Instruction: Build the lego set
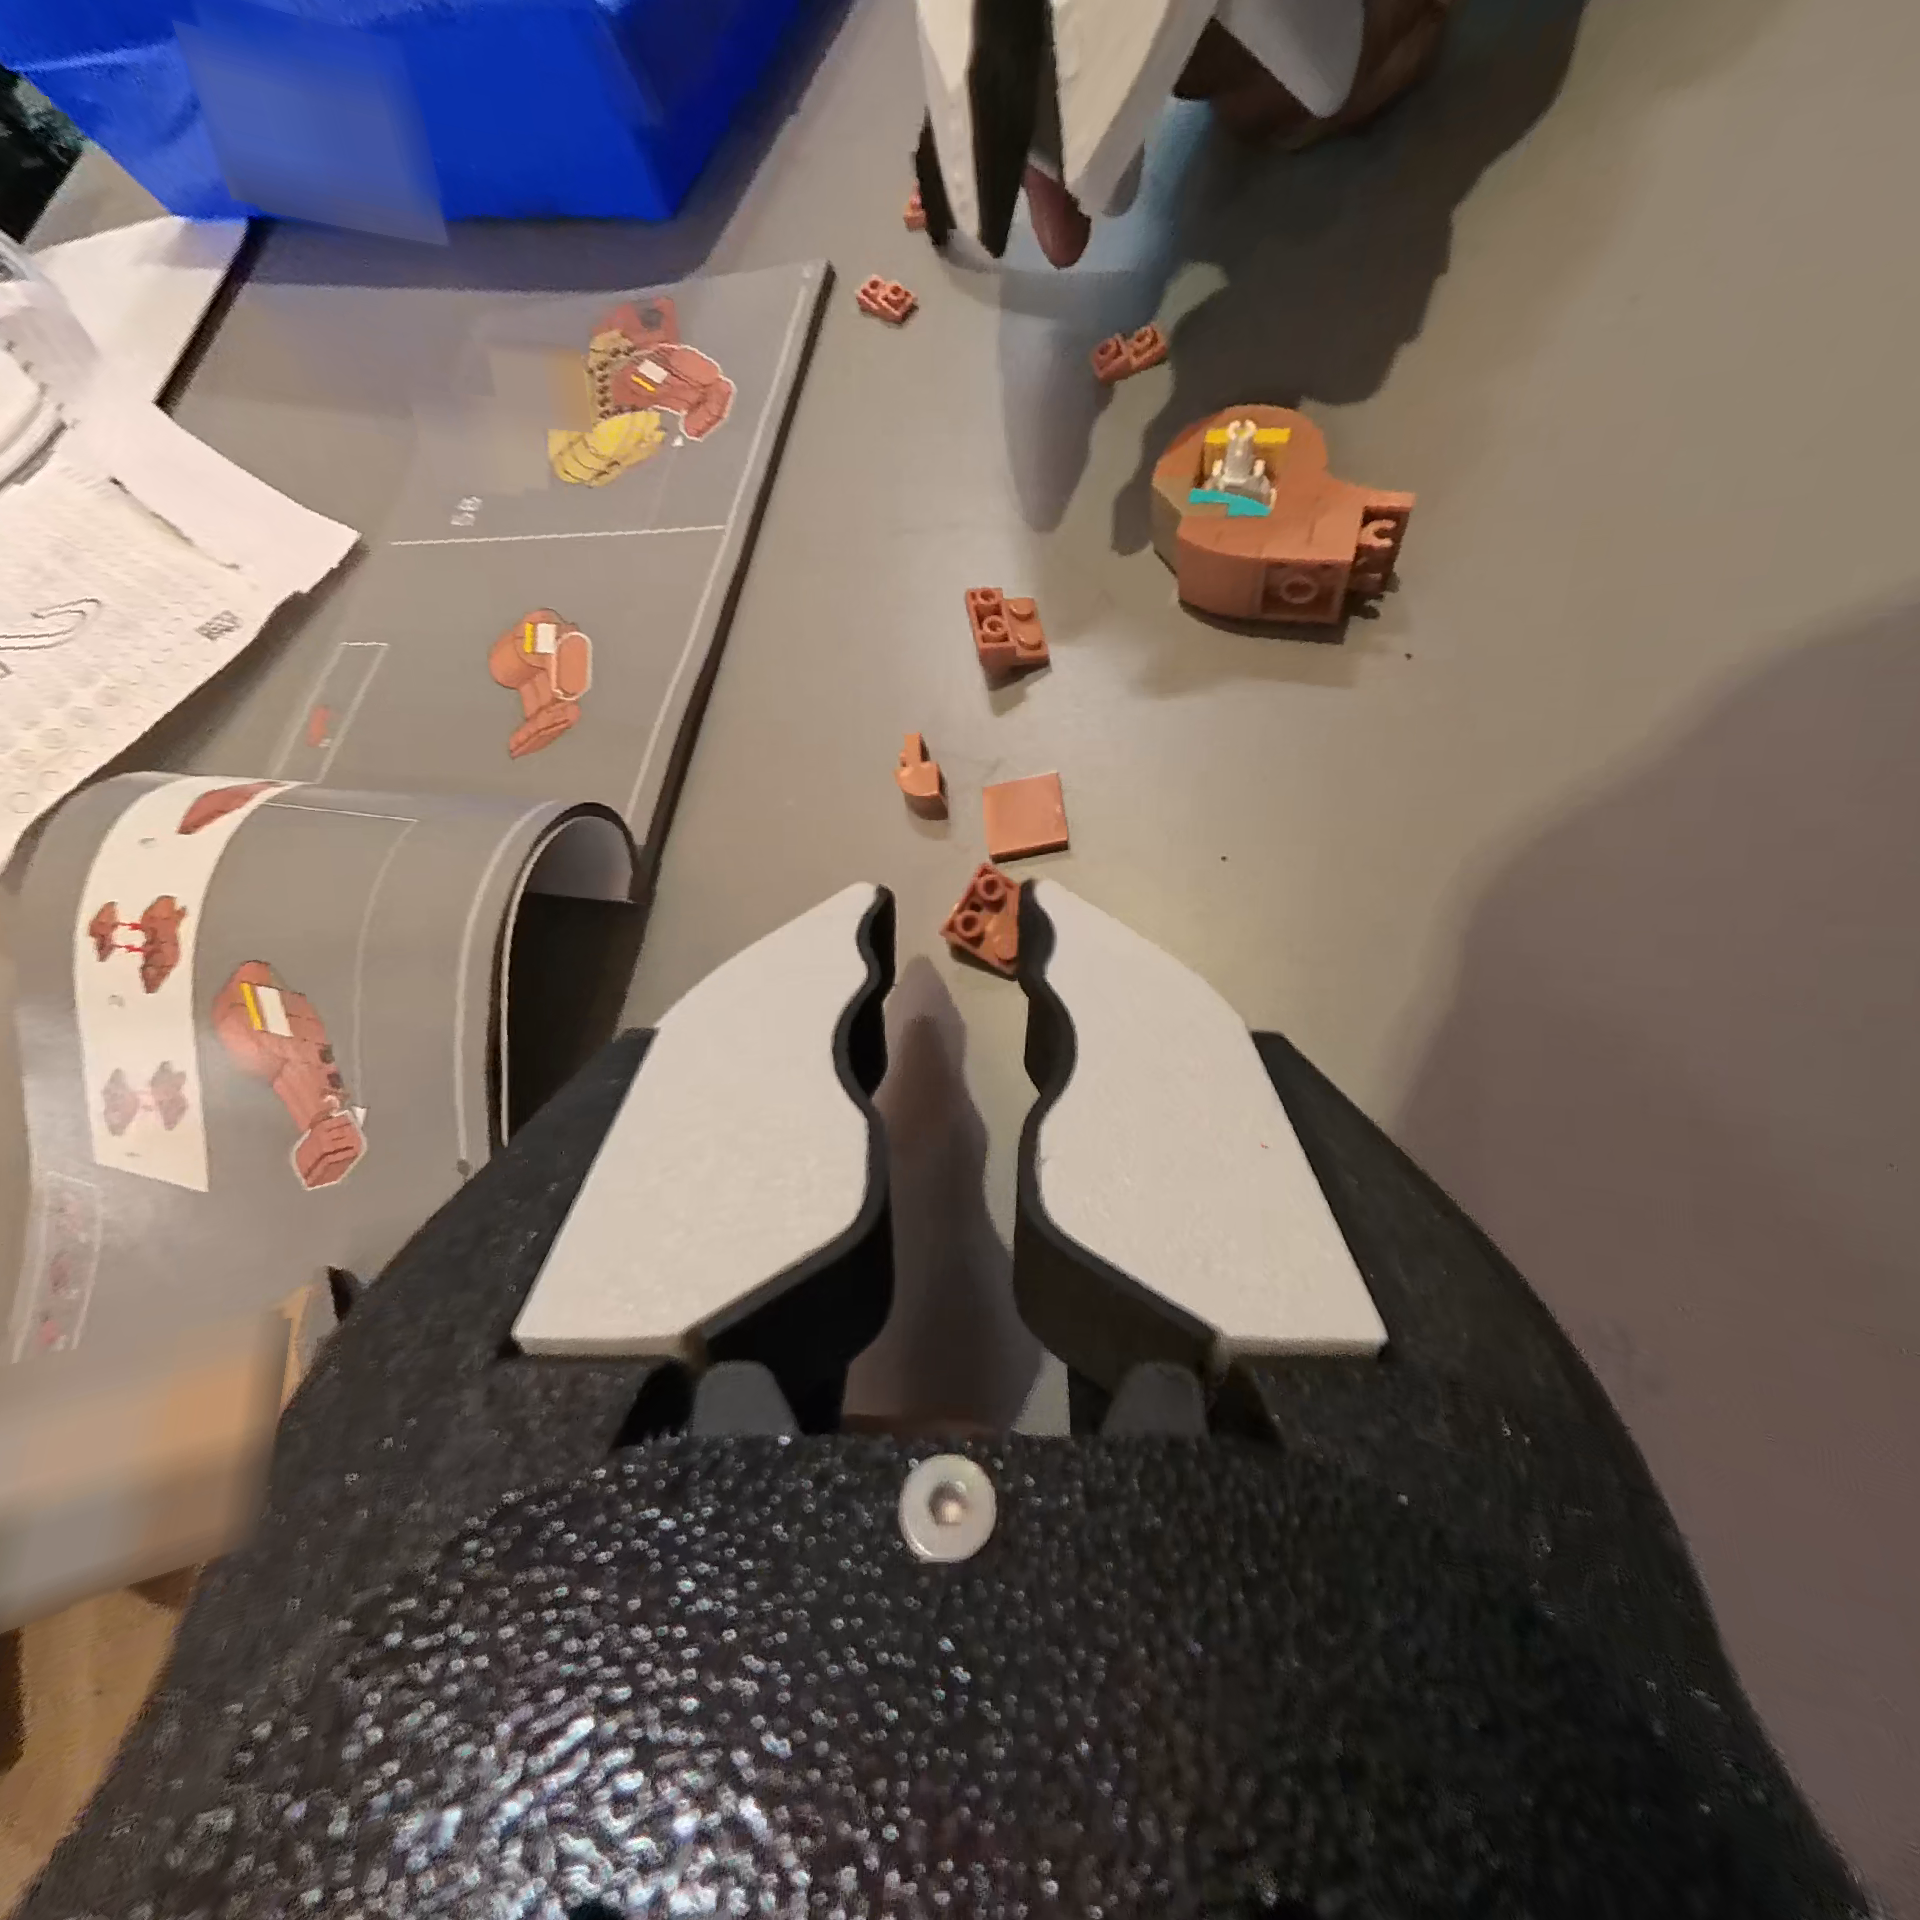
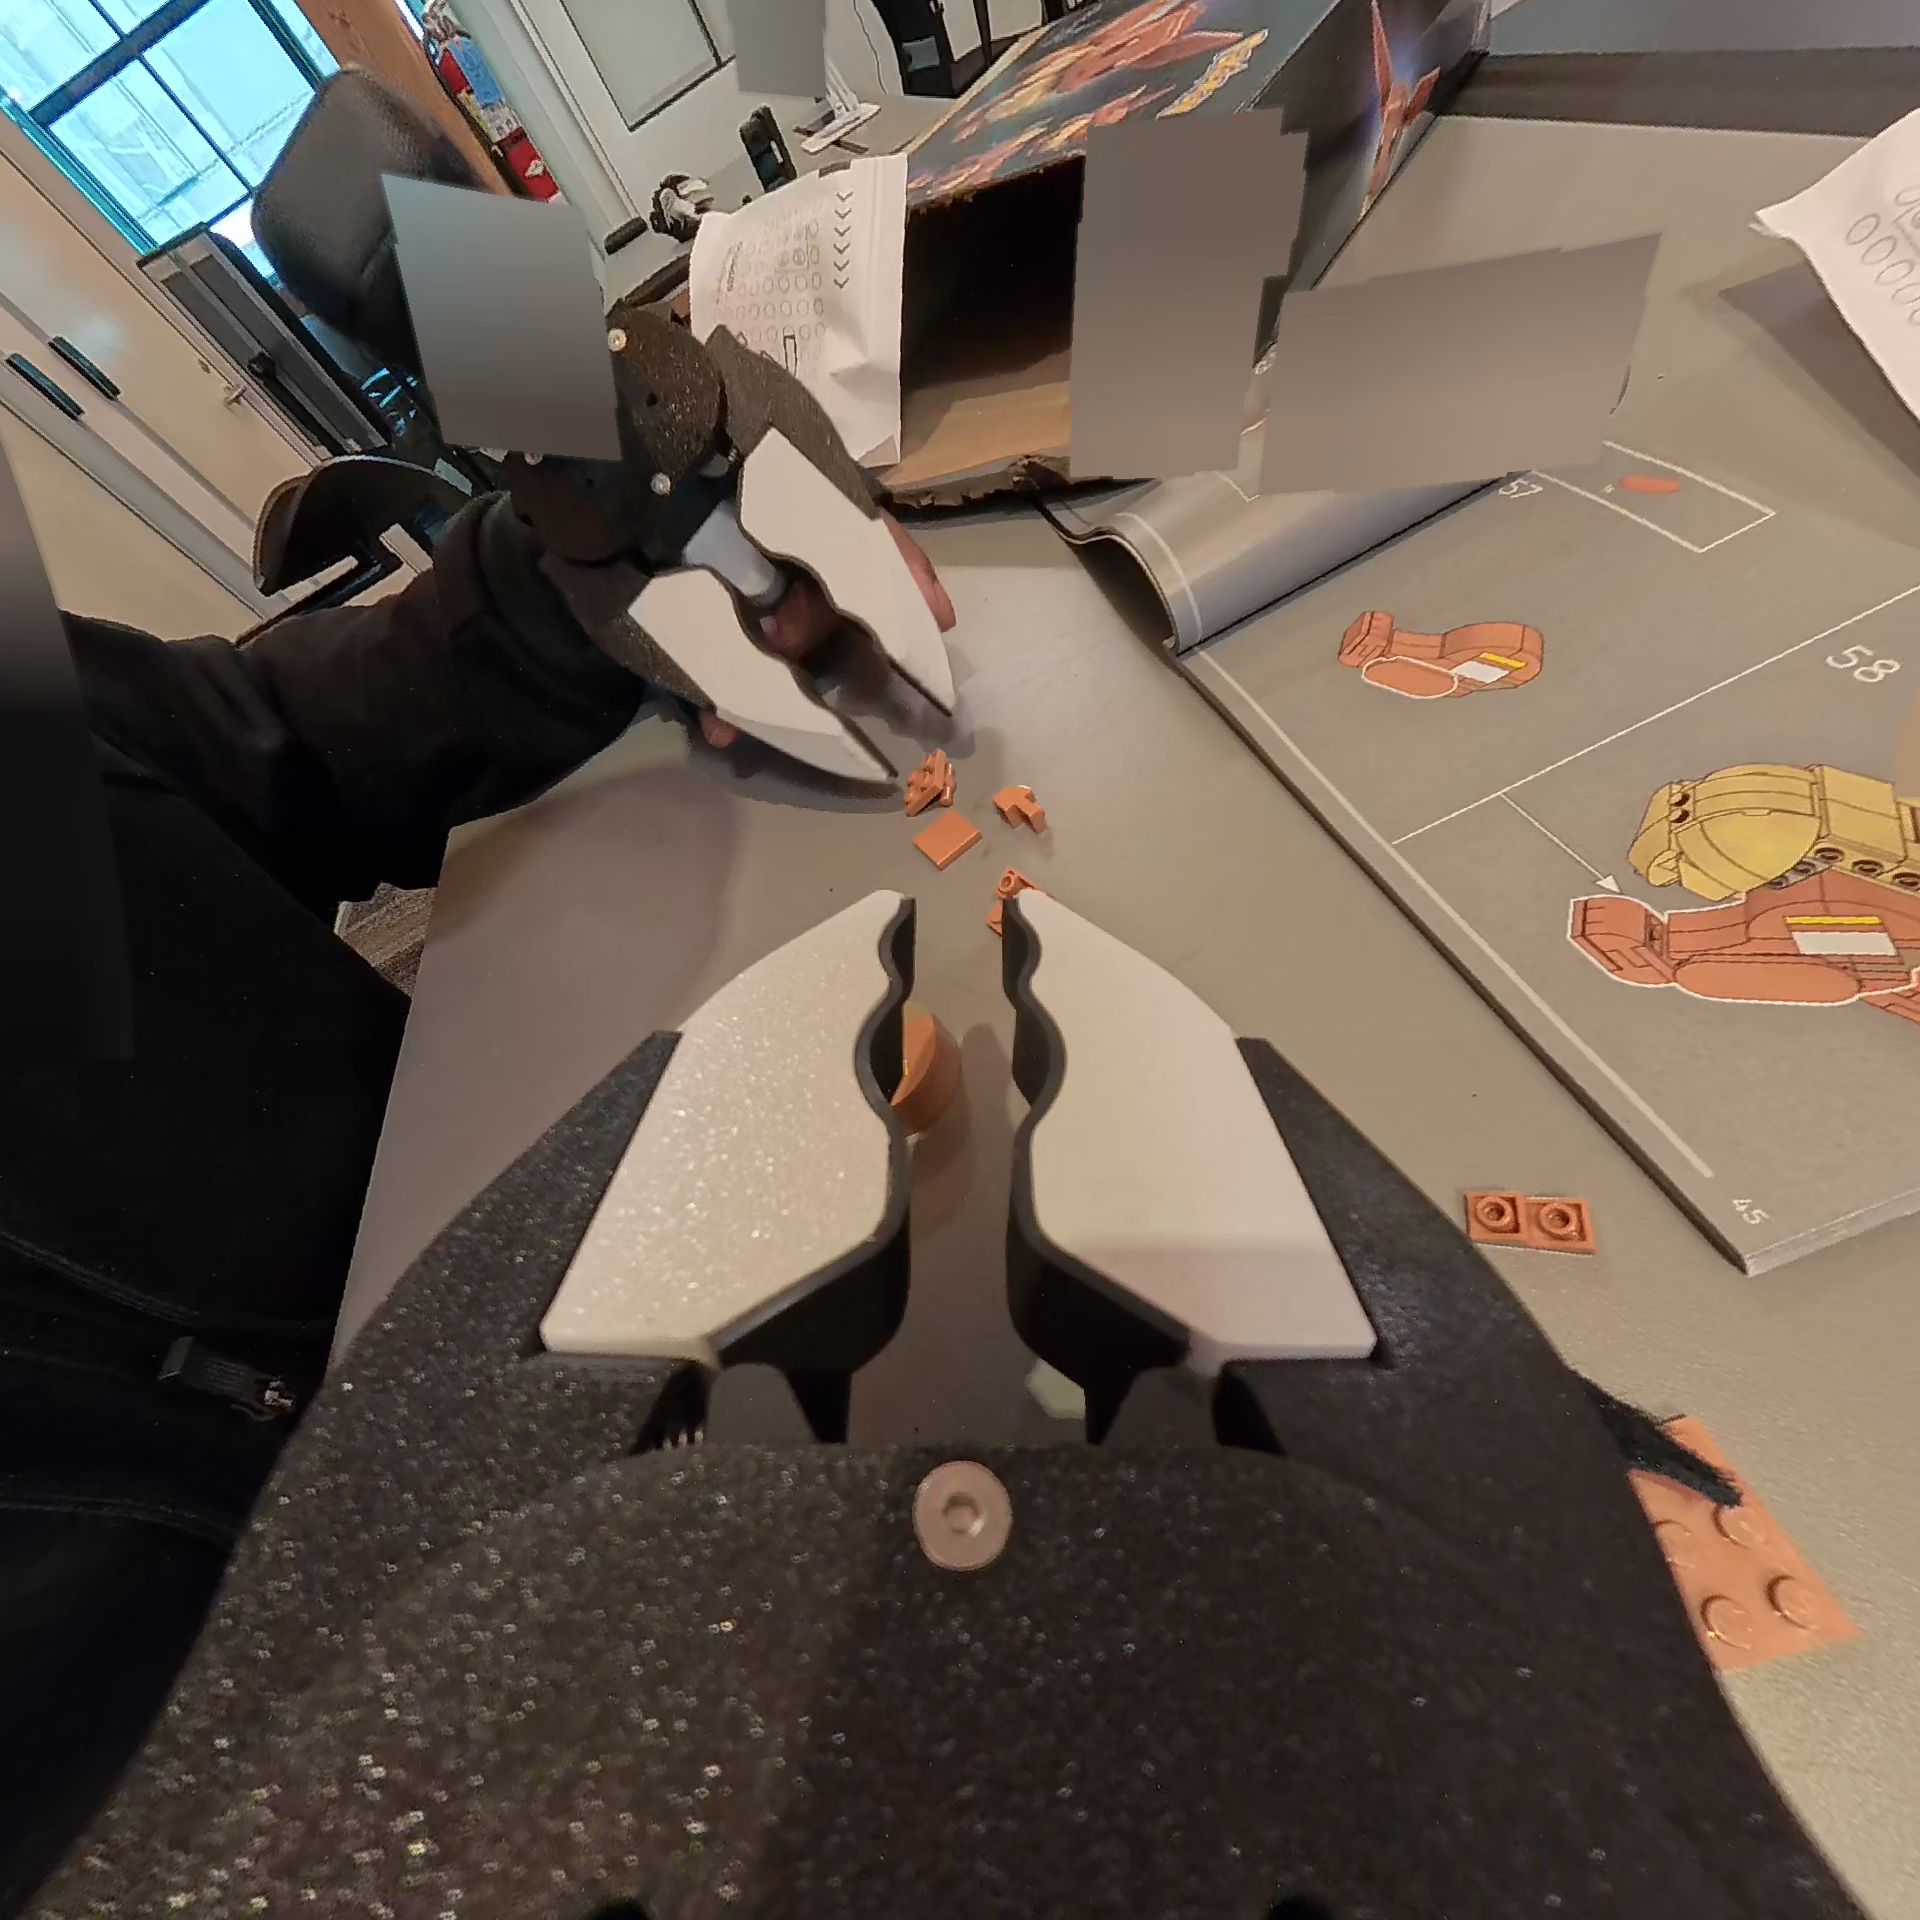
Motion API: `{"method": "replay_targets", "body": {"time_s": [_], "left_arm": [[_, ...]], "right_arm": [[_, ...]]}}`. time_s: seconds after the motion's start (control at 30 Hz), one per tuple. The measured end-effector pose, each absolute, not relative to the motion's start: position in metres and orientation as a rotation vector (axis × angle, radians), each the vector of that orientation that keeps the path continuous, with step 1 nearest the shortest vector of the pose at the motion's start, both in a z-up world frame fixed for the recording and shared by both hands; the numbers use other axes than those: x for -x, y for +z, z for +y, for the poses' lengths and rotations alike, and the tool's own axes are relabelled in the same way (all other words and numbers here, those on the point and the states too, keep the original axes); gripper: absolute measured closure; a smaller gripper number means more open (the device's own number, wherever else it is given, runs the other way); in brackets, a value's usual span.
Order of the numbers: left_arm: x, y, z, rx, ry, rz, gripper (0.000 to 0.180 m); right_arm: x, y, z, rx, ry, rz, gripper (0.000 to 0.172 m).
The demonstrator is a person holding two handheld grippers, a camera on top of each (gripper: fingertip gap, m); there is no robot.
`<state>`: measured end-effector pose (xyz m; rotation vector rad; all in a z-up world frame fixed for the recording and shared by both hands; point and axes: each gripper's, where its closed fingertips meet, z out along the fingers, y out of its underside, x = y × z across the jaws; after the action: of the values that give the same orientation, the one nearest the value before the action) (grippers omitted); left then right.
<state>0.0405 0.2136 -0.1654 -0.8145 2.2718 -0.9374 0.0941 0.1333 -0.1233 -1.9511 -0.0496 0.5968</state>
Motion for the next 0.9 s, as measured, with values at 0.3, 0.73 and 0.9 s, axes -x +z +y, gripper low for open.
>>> {"method": "replay_targets", "body": {"time_s": [0.3, 0.73, 0.9], "left_arm": [[-0.039, -0.168, 0.211, 0.792, -0.913, 2.292, 0.160], [-0.042, -0.171, 0.214, 1.059, -0.930, 2.280, 0.150], [-0.048, -0.153, 0.214, 1.300, -1.061, 2.123, 0.149]], "right_arm": [[-0.093, -0.124, 0.134, 1.956, 0.597, -0.053, 0.156], [-0.093, -0.125, 0.134, 1.968, 0.590, -0.056, 0.156], [-0.094, -0.126, 0.135, 1.971, 0.592, -0.050, 0.156]]}}
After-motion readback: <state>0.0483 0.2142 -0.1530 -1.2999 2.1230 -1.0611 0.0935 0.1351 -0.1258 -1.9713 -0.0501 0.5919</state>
